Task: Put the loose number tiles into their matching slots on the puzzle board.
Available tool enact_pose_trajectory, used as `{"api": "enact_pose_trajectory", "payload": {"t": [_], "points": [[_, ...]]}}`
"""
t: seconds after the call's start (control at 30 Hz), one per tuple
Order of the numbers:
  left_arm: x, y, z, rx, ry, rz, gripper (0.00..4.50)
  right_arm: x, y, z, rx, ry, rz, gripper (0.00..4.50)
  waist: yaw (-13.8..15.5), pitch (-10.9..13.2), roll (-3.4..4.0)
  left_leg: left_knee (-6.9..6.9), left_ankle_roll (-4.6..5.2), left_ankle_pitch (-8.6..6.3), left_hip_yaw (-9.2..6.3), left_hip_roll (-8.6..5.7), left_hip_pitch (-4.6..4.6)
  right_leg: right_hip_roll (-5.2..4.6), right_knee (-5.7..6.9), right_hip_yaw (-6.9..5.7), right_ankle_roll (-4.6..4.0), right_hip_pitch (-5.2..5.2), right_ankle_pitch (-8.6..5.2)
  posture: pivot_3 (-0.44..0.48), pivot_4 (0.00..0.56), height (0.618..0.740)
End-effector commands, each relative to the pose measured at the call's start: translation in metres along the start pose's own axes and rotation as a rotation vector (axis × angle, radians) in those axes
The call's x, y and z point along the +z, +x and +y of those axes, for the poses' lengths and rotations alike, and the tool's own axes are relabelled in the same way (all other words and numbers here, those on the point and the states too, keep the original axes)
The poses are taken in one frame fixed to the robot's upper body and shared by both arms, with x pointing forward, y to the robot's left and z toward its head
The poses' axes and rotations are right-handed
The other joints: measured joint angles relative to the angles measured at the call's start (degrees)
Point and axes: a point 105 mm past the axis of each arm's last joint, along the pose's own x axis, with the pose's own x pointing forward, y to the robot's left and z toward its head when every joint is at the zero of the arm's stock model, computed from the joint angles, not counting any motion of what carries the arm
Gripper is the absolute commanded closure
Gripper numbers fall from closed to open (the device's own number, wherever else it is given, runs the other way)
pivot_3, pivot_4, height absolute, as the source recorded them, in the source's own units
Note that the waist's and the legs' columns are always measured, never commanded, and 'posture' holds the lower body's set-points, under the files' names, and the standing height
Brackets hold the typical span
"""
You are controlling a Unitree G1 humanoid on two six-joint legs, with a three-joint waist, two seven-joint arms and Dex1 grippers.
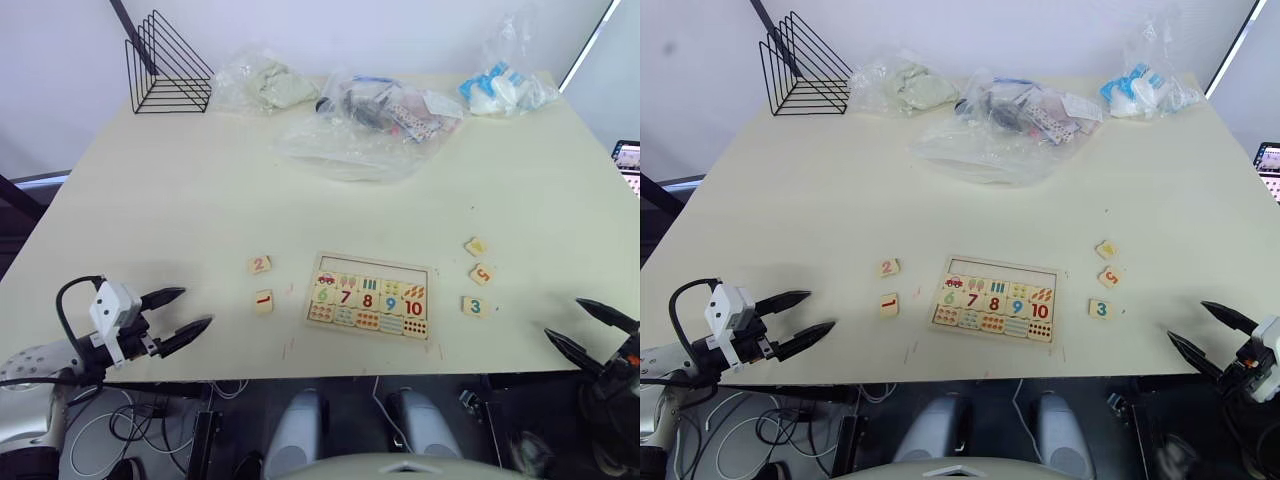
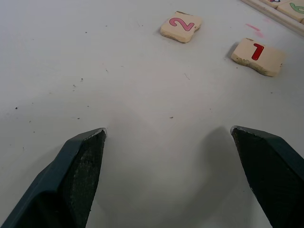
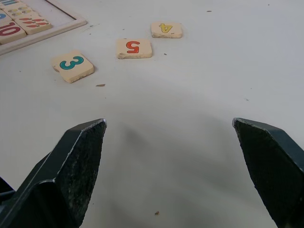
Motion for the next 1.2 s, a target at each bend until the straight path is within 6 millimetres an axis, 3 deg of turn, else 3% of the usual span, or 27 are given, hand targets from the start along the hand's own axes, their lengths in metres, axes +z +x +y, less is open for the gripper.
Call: {"api": "enact_pose_trajectory", "payload": {"t": [0.03,0.67,1.2], "points": [[0.005,-0.004,0.002,0.012,0.016,-0.024,0.00,0.011,-0.004,-0.006,0.003,-0.031,-0.037,0.04,0.0,0.0,0.00,0.00,0.00,0.00,0.00,0.00,0.00,0.00,0.00,0.00,0.00,0.00,0.00,0.000,0.150,0.740],[0.005,-0.005,0.003,-0.023,0.040,-0.038,0.00,0.007,-0.005,-0.007,0.052,-0.028,-0.066,0.04,0.0,0.0,0.00,0.00,0.00,0.00,0.05,0.00,0.05,0.00,0.01,0.02,0.00,0.02,0.00,0.000,0.150,0.740],[0.044,0.036,-0.026,-0.355,0.217,-0.027,0.00,0.036,0.002,0.035,0.342,-0.060,-0.176,0.04,0.0,0.0,0.01,-0.02,0.00,-0.01,-0.01,-0.01,0.30,0.00,-0.07,-0.02,0.01,0.35,0.00,0.000,0.150,0.740]]}}
